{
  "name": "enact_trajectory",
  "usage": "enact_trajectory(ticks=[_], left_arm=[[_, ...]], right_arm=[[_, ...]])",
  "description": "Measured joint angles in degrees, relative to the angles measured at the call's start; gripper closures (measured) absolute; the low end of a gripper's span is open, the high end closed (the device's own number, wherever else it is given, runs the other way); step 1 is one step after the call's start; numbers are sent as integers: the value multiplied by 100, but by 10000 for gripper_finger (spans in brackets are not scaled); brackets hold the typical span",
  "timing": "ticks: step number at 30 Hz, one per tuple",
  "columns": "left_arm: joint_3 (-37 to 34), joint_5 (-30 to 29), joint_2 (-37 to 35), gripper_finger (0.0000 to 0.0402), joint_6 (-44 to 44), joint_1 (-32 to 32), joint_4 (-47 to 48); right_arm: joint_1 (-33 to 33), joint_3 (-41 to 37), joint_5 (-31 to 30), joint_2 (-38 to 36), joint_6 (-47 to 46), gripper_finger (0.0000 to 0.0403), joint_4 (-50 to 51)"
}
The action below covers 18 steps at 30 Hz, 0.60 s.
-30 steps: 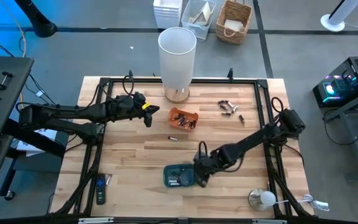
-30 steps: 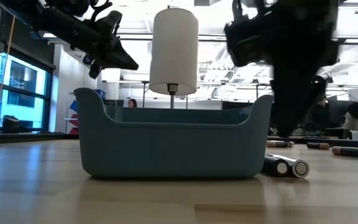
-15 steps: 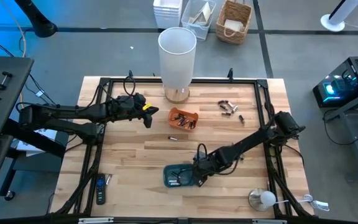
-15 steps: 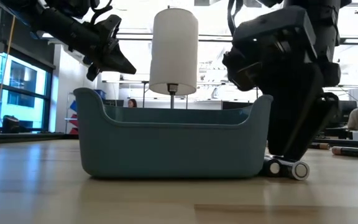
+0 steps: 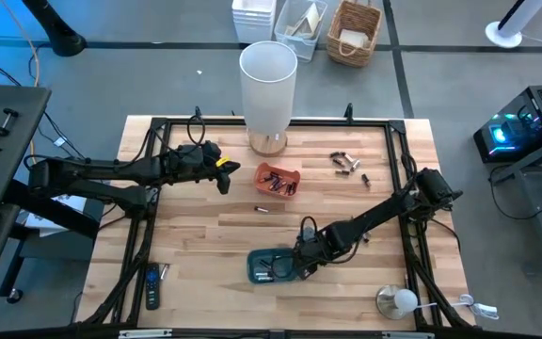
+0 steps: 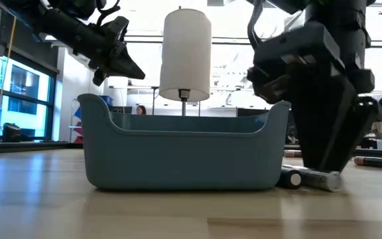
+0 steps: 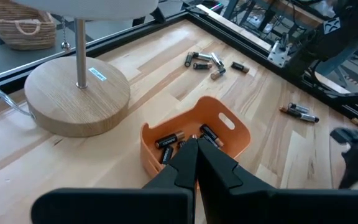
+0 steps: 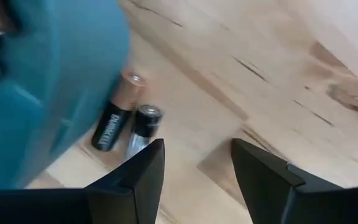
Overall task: Sort batteries
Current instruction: Put the silver battery into the blue bin
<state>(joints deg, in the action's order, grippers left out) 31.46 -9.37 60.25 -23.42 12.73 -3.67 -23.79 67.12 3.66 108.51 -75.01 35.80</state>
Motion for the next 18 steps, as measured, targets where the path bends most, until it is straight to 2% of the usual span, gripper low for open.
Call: enact_trajectory(ticks=[5, 18], left_arm=[[0, 0, -2, 401, 4, 0, 11], [0, -1, -2, 401, 11, 0, 136]], right_arm=[[-47, 81, 103, -82, -5, 220, 294], [-187, 449, -28, -81, -495, 220, 59]])
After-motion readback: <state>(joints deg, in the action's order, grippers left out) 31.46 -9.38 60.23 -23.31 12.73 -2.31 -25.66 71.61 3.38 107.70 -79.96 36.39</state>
